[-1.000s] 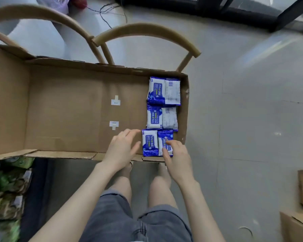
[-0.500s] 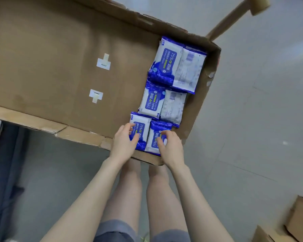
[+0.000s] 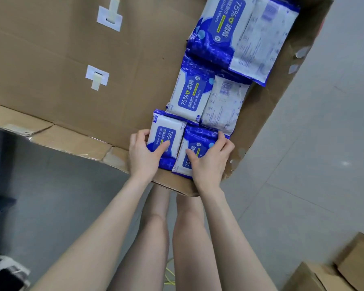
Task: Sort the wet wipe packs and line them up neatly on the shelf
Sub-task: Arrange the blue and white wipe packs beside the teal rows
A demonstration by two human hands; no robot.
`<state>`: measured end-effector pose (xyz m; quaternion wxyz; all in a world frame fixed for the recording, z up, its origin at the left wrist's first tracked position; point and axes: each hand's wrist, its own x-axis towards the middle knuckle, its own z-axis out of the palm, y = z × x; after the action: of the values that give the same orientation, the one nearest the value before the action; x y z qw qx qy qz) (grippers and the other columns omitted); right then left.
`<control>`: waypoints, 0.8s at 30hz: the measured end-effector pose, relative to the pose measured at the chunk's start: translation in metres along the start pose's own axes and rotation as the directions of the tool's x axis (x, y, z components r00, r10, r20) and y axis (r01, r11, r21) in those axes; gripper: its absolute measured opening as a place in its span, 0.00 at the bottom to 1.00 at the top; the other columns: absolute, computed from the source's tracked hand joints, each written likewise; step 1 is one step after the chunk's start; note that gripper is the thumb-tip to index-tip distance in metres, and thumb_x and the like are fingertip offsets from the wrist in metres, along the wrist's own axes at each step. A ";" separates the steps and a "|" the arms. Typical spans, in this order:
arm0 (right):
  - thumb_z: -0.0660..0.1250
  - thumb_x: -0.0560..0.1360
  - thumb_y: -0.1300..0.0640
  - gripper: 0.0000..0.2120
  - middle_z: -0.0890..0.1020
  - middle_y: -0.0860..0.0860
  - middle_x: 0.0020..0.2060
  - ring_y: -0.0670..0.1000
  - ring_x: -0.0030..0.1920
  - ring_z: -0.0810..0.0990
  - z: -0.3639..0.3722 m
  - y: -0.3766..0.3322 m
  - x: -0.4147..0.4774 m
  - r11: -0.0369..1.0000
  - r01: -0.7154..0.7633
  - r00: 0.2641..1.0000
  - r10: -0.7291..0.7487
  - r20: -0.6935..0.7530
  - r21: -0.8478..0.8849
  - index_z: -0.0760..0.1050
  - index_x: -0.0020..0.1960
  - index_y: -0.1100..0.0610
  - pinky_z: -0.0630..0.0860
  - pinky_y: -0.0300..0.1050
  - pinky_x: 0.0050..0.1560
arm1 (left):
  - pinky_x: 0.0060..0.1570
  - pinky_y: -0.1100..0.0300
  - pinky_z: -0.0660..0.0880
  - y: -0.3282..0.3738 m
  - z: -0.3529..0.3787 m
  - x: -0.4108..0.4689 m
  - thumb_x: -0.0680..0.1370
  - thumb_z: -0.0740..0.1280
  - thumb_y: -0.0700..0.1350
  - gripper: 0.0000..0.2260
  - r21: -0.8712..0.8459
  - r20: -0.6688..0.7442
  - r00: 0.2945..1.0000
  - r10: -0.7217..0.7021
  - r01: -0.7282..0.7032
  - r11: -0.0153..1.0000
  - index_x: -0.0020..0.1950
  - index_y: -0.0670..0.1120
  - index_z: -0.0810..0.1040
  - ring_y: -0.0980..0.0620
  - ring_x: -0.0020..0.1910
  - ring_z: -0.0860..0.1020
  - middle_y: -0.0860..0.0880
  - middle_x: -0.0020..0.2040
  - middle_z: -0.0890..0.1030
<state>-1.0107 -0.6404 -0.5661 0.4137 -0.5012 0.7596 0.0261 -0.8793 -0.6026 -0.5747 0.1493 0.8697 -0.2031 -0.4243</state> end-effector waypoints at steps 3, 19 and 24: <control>0.77 0.67 0.58 0.41 0.64 0.56 0.64 0.56 0.63 0.70 -0.001 -0.002 0.000 0.998 -0.026 1.000 0.027 -0.008 0.052 0.58 0.73 0.60 0.67 0.46 0.63 | 0.46 0.64 0.69 0.001 -0.003 0.002 0.71 0.75 0.48 0.19 -0.012 -0.024 1.000 0.006 -0.006 1.000 0.56 0.43 0.74 0.54 0.49 0.74 0.49 0.54 0.73; 0.69 0.74 0.65 0.08 0.84 0.49 0.43 0.46 0.42 0.84 -0.079 -0.053 -0.046 0.689 -0.119 0.979 -0.039 0.200 0.715 0.74 0.48 0.55 0.80 0.42 0.44 | 0.40 0.68 0.75 0.030 -0.101 -0.063 0.74 0.68 0.33 0.14 -0.415 -0.081 0.994 0.069 -0.097 0.905 0.55 0.48 0.71 0.63 0.40 0.77 0.54 0.45 0.80; 0.70 0.73 0.67 0.09 0.84 0.53 0.43 0.54 0.45 0.83 -0.110 -0.109 -0.103 0.632 -0.086 0.970 -0.122 0.209 0.770 0.73 0.52 0.61 0.80 0.50 0.47 | 0.42 0.57 0.76 0.037 -0.186 -0.107 0.75 0.69 0.38 0.06 -0.630 -0.232 0.972 -0.017 -0.137 0.765 0.46 0.47 0.76 0.56 0.40 0.79 0.51 0.42 0.81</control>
<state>-0.9758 -0.6682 -0.3852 0.6778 -0.2759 0.6358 -0.2455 -0.7985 -0.5676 -0.3756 0.4729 0.8013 -0.0559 -0.3622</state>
